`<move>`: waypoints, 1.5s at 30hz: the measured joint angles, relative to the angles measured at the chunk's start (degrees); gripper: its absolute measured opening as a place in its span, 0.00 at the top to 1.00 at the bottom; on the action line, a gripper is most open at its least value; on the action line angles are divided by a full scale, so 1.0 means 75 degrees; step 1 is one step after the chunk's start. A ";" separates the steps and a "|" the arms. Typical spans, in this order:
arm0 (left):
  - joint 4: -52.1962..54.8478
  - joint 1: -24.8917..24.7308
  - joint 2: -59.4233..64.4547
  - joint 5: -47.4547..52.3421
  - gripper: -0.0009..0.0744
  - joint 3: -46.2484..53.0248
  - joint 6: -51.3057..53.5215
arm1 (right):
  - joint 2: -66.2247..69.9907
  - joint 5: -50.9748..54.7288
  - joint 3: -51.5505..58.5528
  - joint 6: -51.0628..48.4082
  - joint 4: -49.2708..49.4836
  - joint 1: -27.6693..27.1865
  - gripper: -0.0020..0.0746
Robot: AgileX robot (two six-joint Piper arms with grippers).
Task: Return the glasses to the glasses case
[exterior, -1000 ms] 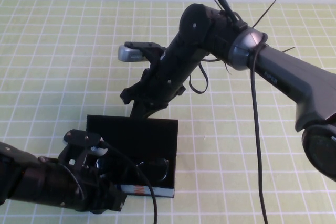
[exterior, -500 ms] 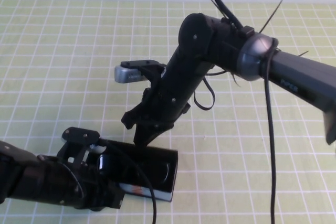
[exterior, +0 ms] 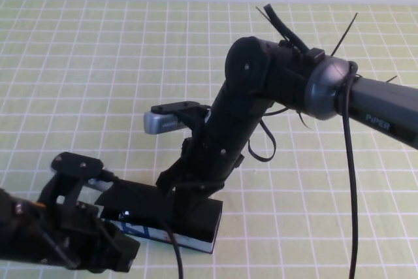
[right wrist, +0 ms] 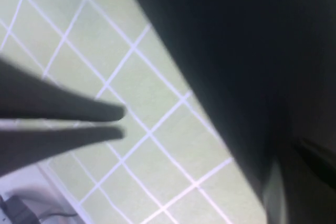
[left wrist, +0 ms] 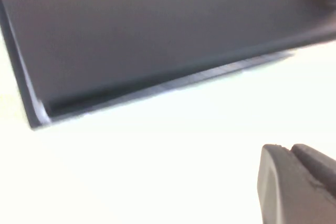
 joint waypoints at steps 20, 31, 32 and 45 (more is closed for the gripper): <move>0.1685 0.0000 -0.6760 0.0586 0.99 0.0047 -0.2084 | 0.0365 -0.0029 0.0017 0.0000 -0.0029 0.0300 0.99; 0.3184 0.0000 -0.8889 -0.1269 0.99 0.0350 -0.2360 | -0.0646 -0.0042 0.0053 0.0076 -0.0250 0.0300 0.99; 0.3272 0.0000 -0.9082 -0.1602 0.99 0.0522 -0.2360 | -0.0945 -0.0042 0.0071 0.0154 -0.0304 0.0300 0.99; 0.3379 0.0000 -0.9987 -0.3510 0.99 0.3197 -0.2360 | -0.6109 -0.1249 0.3043 0.2153 -0.1923 0.0300 0.99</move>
